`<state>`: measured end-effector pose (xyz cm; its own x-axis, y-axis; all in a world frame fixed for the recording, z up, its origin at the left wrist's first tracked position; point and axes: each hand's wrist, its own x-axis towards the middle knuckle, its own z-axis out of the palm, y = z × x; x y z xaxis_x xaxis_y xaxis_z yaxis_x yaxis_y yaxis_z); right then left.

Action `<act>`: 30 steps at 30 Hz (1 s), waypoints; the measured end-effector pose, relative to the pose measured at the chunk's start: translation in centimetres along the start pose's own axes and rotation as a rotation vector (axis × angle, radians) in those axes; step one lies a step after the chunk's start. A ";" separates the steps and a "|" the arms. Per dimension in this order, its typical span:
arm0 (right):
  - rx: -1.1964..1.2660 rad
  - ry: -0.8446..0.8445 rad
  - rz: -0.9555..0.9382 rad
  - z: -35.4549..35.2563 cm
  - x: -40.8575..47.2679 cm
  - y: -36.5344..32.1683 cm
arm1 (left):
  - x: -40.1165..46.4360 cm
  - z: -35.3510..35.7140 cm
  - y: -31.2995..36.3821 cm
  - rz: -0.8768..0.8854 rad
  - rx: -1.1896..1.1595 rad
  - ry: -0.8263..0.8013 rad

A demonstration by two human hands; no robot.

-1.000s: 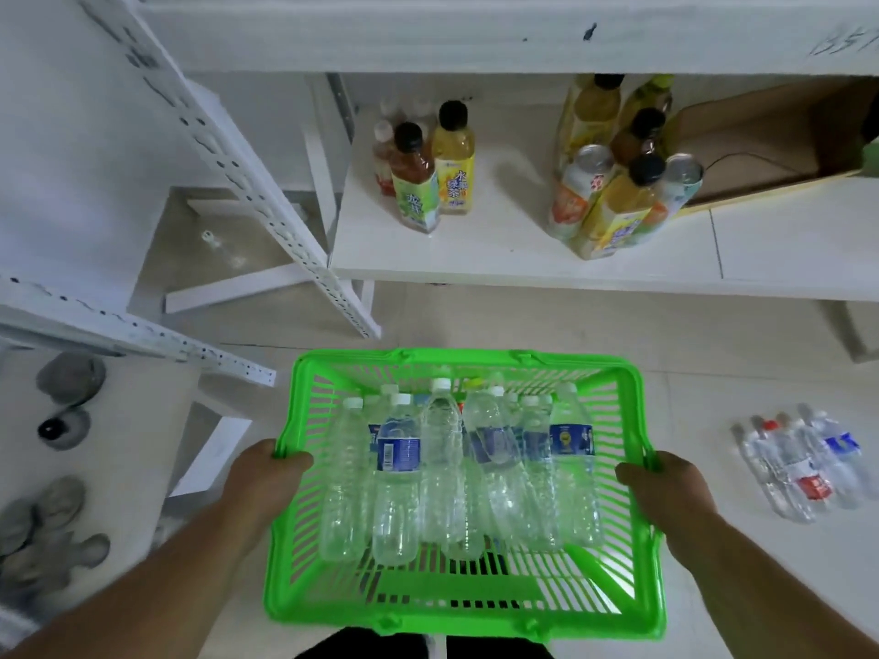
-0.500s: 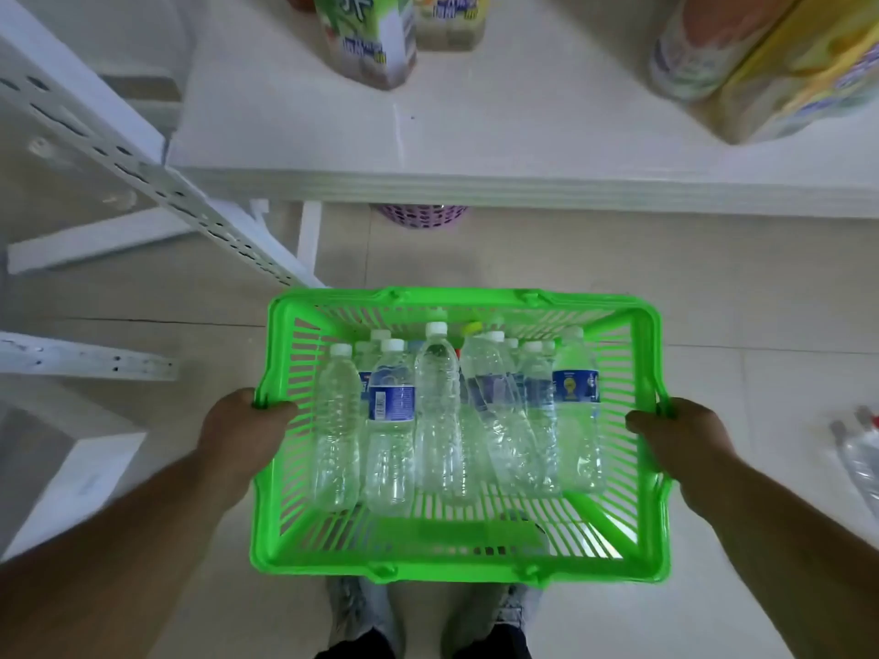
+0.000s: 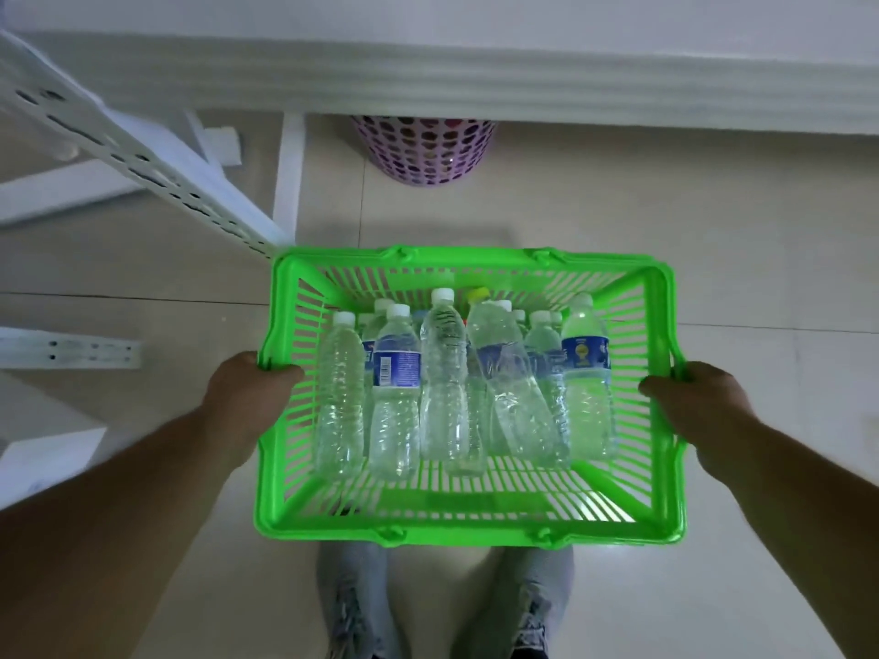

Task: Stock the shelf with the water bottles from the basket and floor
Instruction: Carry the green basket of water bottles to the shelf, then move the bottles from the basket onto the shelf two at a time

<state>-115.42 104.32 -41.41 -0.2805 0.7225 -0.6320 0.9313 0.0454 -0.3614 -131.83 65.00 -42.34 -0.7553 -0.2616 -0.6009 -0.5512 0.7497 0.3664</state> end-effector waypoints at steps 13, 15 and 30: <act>-0.163 -0.154 -0.363 6.8 -10.0 -7.6 | -6.6 3.9 3.2 0.267 0.032 -0.117; -0.195 -0.339 -0.263 9.3 -9.5 -8.7 | -6.1 5.7 2.7 0.136 0.044 -0.203; -0.357 -0.234 -0.159 21.1 -6.4 -10.8 | -2.7 11.3 0.5 -0.050 0.289 -0.259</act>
<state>-128.56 84.70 -47.92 -0.4330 0.5136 -0.7407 0.8828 0.4076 -0.2334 -126.10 72.96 -48.52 -0.5951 -0.1679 -0.7859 -0.4348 0.8897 0.1392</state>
